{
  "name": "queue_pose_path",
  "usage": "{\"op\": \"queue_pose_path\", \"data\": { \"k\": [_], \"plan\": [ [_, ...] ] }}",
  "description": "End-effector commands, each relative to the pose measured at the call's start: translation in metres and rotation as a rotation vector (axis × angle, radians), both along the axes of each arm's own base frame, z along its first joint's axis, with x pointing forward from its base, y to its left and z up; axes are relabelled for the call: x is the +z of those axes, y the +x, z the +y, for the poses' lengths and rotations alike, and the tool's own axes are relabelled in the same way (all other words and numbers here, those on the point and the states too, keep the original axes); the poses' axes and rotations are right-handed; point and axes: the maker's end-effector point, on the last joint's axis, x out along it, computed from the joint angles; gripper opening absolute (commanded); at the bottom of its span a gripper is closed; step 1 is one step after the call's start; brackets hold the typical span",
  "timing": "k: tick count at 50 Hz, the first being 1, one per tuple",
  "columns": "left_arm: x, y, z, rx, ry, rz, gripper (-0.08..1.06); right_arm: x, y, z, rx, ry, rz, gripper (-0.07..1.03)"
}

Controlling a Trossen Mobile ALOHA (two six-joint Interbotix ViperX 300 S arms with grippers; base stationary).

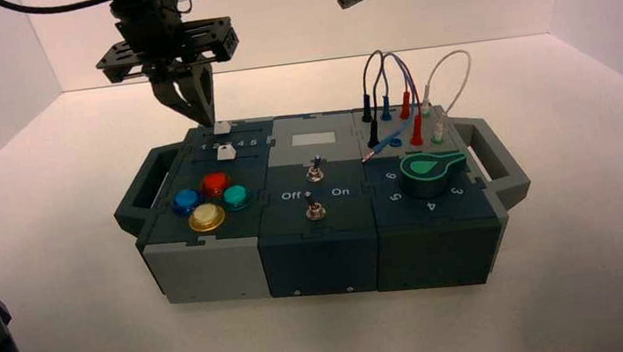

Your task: Move the top slider to position 5.

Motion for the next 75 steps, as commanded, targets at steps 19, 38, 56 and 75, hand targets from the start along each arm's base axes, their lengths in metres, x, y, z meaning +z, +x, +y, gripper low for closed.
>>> {"op": "queue_pose_path", "data": {
  "k": [19, 38, 56, 75],
  "plan": [
    [0.002, -0.002, -0.018, -0.048, -0.004, -0.001, -0.03, 0.012, 0.004, 0.005, 0.0, 0.026, -0.027, -0.02],
    [-0.002, -0.007, -0.031, -0.081, -0.001, 0.013, -0.03, 0.013, 0.005, 0.005, -0.001, 0.026, -0.028, -0.02],
    [-0.007, -0.011, -0.049, -0.122, -0.002, 0.028, -0.03, 0.012, 0.005, 0.004, -0.003, 0.025, -0.027, -0.02],
    [0.006, -0.02, -0.024, -0.11, 0.014, 0.012, -0.03, 0.009, 0.005, 0.003, 0.0, 0.016, -0.023, -0.02]
  ]
}}
